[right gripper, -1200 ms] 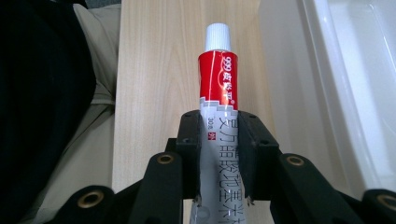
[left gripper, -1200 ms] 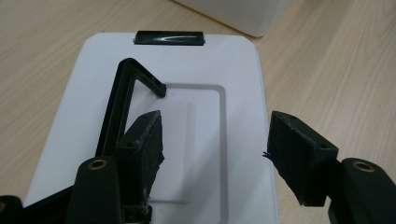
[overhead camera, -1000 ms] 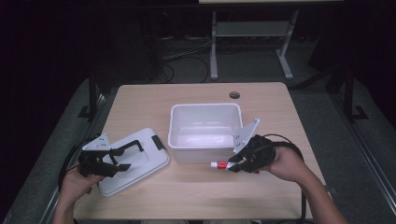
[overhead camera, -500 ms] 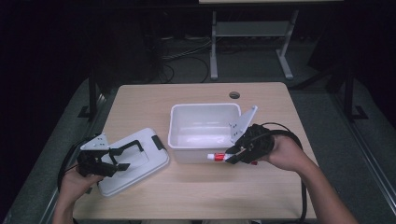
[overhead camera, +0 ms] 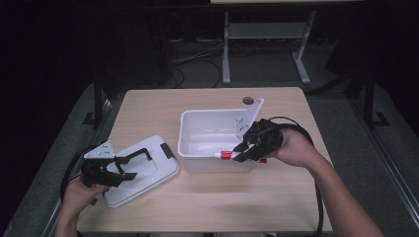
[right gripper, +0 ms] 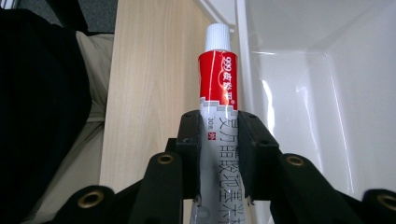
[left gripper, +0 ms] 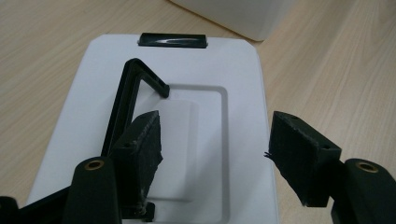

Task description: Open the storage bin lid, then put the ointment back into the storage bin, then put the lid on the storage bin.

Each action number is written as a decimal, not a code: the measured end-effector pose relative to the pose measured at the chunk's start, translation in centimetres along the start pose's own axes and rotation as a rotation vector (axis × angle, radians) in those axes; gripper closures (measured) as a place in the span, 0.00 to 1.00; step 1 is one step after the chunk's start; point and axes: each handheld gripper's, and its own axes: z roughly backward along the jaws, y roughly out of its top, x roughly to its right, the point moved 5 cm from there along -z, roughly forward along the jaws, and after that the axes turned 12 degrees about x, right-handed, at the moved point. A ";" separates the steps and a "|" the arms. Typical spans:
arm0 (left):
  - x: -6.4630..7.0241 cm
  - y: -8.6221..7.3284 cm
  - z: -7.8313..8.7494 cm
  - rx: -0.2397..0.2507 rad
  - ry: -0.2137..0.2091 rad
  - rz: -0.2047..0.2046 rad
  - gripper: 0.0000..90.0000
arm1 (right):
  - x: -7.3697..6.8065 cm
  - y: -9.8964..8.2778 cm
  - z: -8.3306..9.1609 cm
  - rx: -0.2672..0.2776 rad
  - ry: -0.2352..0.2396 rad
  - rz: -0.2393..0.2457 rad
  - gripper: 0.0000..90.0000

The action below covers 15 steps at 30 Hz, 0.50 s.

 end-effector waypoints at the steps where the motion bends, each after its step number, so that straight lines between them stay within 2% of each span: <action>1: 0.0 0.0 0.0 0.001 0.001 -0.002 0.37 | 0.1 0.2 -0.2 -0.003 0.003 0.000 0.80; 15: 0.0 0.2 0.0 0.011 -0.002 0.000 0.37 | 1.4 1.1 -1.6 -0.018 0.024 0.007 0.80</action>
